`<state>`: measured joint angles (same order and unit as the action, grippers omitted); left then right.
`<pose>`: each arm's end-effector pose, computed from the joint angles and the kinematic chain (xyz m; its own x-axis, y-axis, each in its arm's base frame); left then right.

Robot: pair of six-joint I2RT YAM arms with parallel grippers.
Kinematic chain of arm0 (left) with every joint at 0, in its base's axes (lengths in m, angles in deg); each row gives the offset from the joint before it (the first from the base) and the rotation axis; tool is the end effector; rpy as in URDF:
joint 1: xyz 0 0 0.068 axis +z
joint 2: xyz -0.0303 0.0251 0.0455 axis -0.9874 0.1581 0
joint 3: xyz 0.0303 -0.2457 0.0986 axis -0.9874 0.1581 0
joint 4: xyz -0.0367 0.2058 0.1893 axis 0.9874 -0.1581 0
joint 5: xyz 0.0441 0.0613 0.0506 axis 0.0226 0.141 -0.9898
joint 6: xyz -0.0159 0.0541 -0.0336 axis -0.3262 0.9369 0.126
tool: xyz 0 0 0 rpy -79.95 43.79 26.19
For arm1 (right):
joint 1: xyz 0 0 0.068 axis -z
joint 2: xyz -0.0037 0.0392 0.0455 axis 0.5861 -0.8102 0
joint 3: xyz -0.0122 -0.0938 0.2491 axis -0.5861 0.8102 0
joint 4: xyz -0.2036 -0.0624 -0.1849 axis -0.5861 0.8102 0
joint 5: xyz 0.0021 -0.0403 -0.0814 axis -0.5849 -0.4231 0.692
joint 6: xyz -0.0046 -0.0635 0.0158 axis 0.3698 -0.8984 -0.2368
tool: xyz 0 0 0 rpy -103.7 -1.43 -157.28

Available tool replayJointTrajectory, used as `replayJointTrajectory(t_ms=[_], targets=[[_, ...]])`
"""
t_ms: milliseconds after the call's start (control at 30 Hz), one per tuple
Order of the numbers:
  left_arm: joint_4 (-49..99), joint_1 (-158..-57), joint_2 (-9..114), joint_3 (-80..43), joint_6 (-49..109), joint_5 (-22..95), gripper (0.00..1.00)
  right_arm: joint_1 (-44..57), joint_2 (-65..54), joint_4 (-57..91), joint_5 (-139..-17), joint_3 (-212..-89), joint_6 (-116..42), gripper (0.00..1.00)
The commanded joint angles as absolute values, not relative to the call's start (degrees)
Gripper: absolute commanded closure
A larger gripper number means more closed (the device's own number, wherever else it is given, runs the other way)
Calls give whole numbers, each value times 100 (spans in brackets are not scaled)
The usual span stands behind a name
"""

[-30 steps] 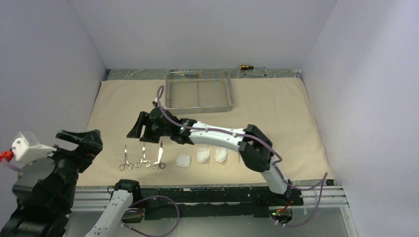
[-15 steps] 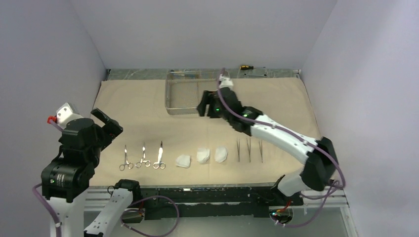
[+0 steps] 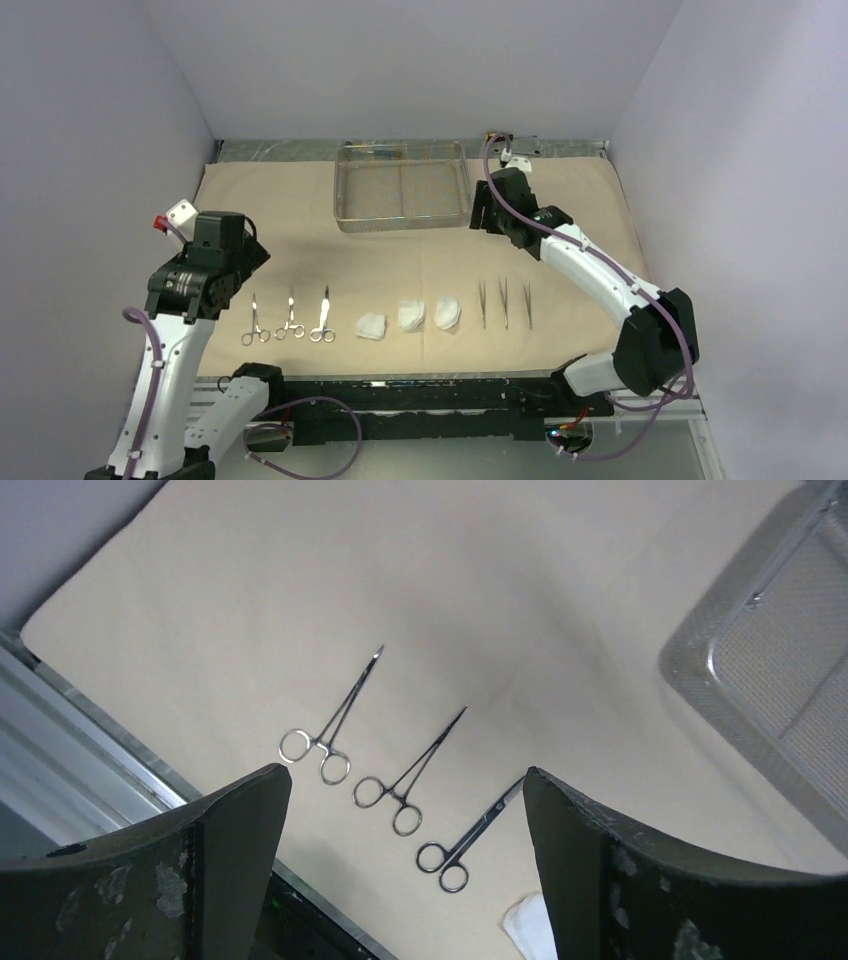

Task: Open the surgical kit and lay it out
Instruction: Adjust the medical item in the surgical kit.

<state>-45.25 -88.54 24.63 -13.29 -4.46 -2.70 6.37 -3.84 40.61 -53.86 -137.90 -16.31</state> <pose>0.1564 0.0057 0.3604 -0.3506 -0.5804 -0.7350 -0.6896 0.6910 -0.2167 0.3024 0.1538 0.2703 -0.6276 0.1545 -0.7630 0.0157 0.9824 0.1860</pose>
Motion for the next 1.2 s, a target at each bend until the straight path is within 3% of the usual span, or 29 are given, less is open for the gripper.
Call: replayJointTrajectory(t_ms=[0, 167, 300, 567, 900, 1167], targets=[[-4752, -8855, 2464, -1195, -1113, -438, 9, 939, -651, 4203, -5484, -14099, -1876, 35], [-5374, -8828, 2735, -637, -2187, -188, 22, 1109, -755, 4127, -5598, -14165, -1808, 37], [-4896, -8489, 3223, -116, -2257, 502, 28, 1237, -782, 4080, -5750, -14161, -1741, 38], [-3053, -6493, 4210, 761, -1588, 2552, 34, 1511, -650, 4067, -5706, -14091, -1852, 38], [-3144, -5666, 4906, 635, -1787, 2539, 17, 1862, -634, 3900, -5868, -13965, -1746, 38], [-3051, -5326, 4574, 1075, -1954, 2522, 23, 1951, -857, 3853, -6067, -14071, -1638, 38]])
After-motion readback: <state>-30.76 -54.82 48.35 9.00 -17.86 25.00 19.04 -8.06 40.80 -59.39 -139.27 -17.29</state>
